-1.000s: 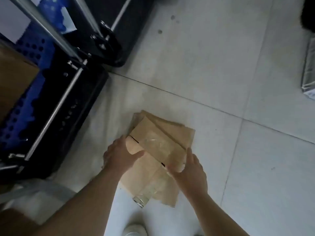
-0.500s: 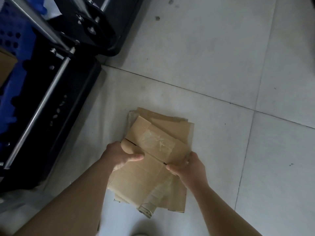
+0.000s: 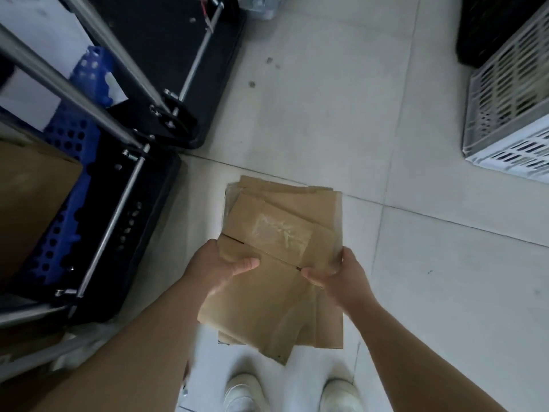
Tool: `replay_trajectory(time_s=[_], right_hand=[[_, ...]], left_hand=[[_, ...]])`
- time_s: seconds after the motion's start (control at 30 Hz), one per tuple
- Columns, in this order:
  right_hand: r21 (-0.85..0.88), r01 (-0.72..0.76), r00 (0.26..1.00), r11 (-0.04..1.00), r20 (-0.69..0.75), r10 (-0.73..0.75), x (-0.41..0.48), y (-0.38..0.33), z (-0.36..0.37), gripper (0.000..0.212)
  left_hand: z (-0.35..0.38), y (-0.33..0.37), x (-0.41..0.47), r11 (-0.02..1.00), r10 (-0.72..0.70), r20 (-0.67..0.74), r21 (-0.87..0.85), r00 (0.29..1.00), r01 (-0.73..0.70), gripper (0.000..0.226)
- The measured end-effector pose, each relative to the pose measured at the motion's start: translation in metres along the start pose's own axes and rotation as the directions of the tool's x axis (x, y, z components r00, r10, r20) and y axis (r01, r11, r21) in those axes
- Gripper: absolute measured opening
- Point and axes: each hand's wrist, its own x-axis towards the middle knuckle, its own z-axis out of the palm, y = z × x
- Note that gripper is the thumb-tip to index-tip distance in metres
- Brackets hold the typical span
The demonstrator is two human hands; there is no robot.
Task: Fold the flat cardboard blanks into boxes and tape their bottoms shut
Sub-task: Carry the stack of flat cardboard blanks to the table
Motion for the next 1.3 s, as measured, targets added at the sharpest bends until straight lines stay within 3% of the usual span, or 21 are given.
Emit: replay_trajectory(time_s=[0.2,0.3,0.43,0.6,1.0,1.13,1.3], right_hand=[[0.077,0.045,0.997,0.996,-0.071,-0.04,-0.095,-0.079,-0.104,0.068],[0.144,0.062,0.993,0.988,-0.112,-0.046,-0.15,-0.11,-0.16,0.07],[0.231,0.085,0.986,0.969,-0.157,-0.05,-0.226,-0.136,-0.228,0.081],[0.328,0.112,0.977,0.938,-0.21,-0.043,-0.32,-0.153,-0.294,0.069],[0.484,0.132,0.917,0.865,-0.391,0.08,-0.494,-0.132,-0.402,0.054],[0.507,0.145,0.856,0.85,-0.495,0.149,-0.532,-0.116,-0.441,0.054],[0.537,0.14,0.747,0.832,-0.609,0.268,-0.574,-0.082,-0.5,0.05]], left_hand=[[-0.039,0.123,-0.124,0.995,0.096,0.047,-0.008,0.994,-0.096,0.054],[-0.051,0.181,-0.191,0.988,0.151,0.064,-0.029,0.986,-0.149,0.046],[-0.058,0.242,-0.276,0.977,0.212,0.089,-0.006,0.973,-0.212,0.063],[-0.057,0.294,-0.374,0.957,0.286,0.154,0.008,0.946,-0.291,0.048],[-0.024,0.373,-0.532,0.936,0.287,0.377,0.083,0.88,-0.341,0.096],[0.005,0.407,-0.588,0.916,0.308,0.425,0.108,0.851,-0.385,0.037],[0.064,0.451,-0.642,0.858,0.362,0.515,0.143,0.777,-0.494,0.036]])
